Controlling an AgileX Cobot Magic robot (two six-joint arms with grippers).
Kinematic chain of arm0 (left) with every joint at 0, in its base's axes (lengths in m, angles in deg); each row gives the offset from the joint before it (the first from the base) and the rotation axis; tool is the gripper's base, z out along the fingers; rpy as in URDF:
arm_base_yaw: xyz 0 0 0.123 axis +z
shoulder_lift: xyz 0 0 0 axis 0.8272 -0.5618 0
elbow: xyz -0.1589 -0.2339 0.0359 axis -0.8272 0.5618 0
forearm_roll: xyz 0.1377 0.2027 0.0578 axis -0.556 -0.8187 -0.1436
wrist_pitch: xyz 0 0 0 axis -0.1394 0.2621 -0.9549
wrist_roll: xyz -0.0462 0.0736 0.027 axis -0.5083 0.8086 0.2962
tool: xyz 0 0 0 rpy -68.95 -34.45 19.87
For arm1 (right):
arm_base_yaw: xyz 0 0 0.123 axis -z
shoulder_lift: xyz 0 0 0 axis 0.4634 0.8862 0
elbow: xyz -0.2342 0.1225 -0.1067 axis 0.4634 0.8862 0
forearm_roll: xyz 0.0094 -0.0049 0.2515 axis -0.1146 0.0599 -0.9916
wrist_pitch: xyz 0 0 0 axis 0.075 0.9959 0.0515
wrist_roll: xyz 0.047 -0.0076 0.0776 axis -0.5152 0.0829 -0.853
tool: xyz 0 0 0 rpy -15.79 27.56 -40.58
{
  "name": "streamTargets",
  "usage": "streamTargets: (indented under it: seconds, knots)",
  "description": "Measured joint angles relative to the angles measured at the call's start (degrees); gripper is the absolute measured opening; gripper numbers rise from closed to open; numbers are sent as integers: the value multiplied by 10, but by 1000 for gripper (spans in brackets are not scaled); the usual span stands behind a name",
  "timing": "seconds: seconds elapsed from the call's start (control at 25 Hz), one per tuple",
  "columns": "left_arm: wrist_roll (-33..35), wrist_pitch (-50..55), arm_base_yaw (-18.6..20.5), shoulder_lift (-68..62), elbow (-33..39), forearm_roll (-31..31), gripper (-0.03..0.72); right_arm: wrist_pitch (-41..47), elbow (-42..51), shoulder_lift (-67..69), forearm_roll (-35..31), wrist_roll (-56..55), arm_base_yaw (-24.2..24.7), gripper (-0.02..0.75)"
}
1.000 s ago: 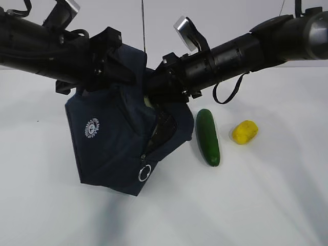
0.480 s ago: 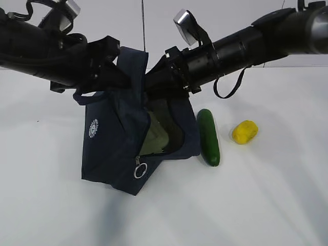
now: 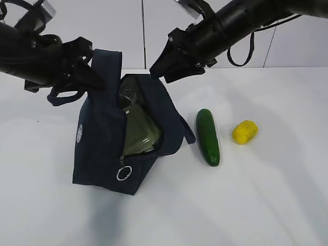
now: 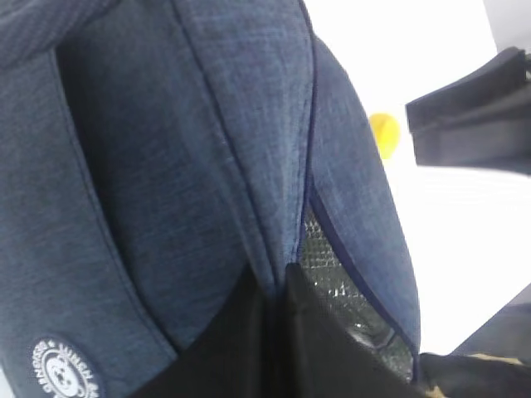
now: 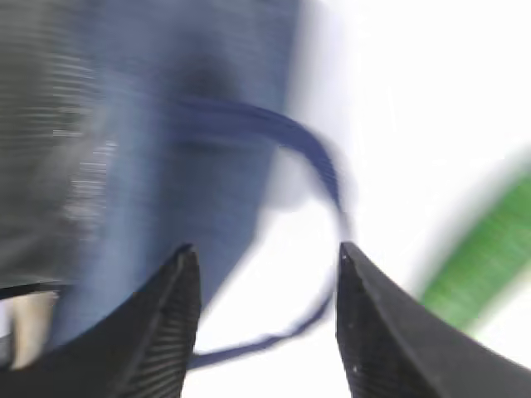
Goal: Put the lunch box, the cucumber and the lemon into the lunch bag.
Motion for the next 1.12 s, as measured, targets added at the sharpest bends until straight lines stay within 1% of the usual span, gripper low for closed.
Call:
streamTargets:
  seconds: [0.16,0.24,0.36,0.52,0.6,0.8,0.96,1.12]
  knots:
    - [0,30,22,0,0,-6,-1,5,-19,0,80,-73,2,393]
    - [0,39,27,0,0,-8,-1,7,-20,0,138,-111,3,393]
    - [0,46,30,0,0,-20,-1,9,-20,0,230,-188,3,393]
    - [0,47,30,0,0,-35,-1,7,-20,0,327,-285,4,393]
    - [0,47,30,0,0,-36,-1,1,-20,0,349,-324,6,393]
    - [0,47,30,0,0,-37,-1,-18,-20,0,365,-382,6,393]
    - [0,47,30,0,0,-37,-1,-23,-21,14,389,-462,6,393]
    - [0,47,30,0,0,-38,-1,-29,-21,40,403,-491,6,393]
